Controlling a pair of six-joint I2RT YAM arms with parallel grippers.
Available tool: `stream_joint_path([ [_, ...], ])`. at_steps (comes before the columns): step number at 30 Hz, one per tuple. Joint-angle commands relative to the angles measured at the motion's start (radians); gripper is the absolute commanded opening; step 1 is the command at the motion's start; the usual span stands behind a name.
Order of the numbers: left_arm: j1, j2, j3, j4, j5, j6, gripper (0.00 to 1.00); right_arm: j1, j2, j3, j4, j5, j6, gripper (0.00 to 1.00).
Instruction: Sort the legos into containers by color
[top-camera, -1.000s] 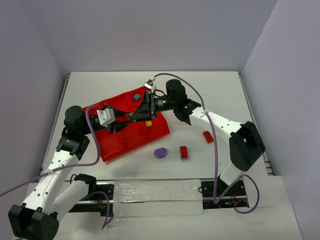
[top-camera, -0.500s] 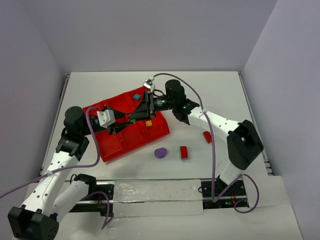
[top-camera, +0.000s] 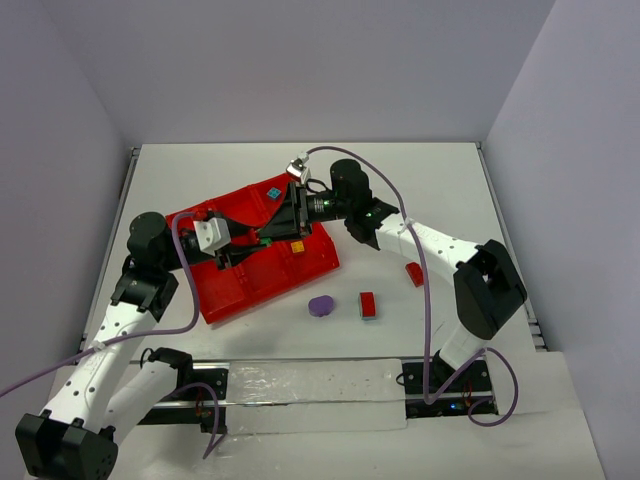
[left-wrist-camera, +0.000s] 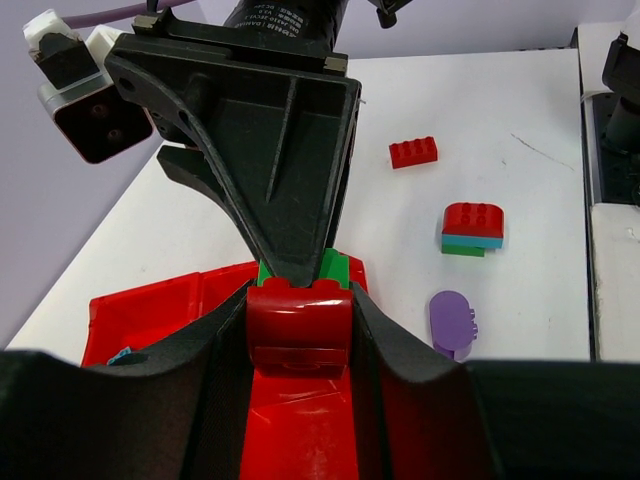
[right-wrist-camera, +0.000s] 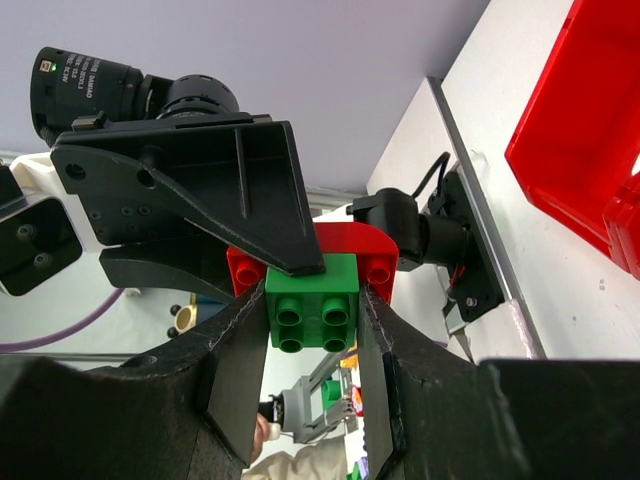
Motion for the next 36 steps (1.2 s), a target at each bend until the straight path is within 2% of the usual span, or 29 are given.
stream_joint_path([
  [1,-0.007,0.004,0.026,0.014,0.007,-0.023,0.46,0.030,-0.002,0.026,0.069,0.000,-0.010,0.00],
  [4,-0.007,-0.007,0.009,0.038,-0.012,-0.037,0.59,0.028,-0.001,0.026,0.072,0.001,-0.008,0.00],
  [6,-0.007,-0.013,-0.003,0.057,-0.024,-0.048,0.62,0.028,-0.001,0.022,0.074,0.001,-0.005,0.00],
  [16,-0.008,-0.019,-0.008,0.044,-0.047,-0.041,0.64,0.028,0.004,0.020,0.079,0.001,-0.010,0.00],
  [27,-0.007,-0.162,-0.094,0.032,-0.111,-0.036,0.64,0.020,0.009,0.019,0.046,0.004,-0.029,0.00],
  [36,-0.007,-0.157,-0.085,-0.006,-0.102,-0.006,0.61,0.018,0.002,0.011,0.046,0.006,-0.027,0.00],
])
